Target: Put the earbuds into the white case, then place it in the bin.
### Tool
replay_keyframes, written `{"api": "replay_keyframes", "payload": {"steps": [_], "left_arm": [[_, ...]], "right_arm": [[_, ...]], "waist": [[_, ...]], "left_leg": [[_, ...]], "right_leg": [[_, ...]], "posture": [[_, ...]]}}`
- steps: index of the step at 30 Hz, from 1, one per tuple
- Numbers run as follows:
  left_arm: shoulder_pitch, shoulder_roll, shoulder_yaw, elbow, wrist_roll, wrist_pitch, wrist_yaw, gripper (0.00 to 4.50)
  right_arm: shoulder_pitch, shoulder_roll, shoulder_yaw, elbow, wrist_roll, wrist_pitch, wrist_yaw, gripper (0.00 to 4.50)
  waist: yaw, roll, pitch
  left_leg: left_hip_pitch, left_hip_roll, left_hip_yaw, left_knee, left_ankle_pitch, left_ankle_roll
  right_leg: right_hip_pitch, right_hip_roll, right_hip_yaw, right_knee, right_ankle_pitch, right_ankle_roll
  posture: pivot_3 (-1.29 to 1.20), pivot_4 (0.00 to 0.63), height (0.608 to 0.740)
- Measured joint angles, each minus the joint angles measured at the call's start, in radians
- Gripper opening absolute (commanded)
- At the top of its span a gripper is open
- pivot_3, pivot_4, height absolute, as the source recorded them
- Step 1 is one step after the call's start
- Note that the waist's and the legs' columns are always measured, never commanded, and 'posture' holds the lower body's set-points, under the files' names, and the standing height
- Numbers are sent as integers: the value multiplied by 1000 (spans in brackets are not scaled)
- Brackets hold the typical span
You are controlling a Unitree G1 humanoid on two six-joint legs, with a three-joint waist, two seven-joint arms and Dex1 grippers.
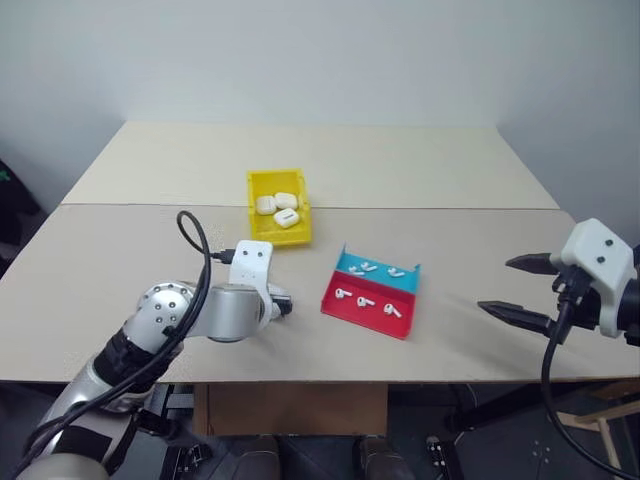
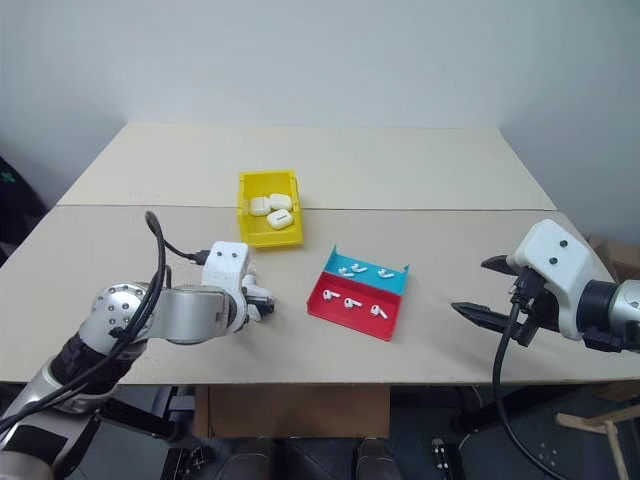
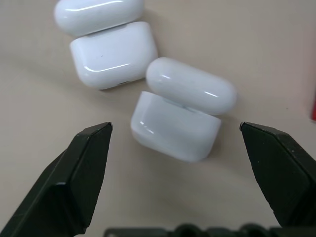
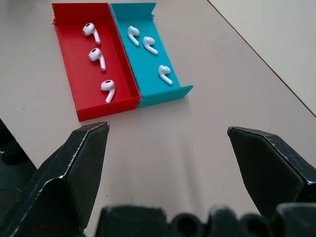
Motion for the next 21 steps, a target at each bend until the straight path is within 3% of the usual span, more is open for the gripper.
{"api": "replay_keyframes", "payload": {"steps": [21], "left_arm": [[-168,98,-65,187,1,221,-269,4500]], "right_arm": [[34,48,0,-50,34,73,-78,4459]], "waist": [[0,0,0]], "left_leg": [[-2,0,0,0,0,0]], "right_leg": [[-2,0,0,0,0,1]], "posture": [[0,150,740]]}}
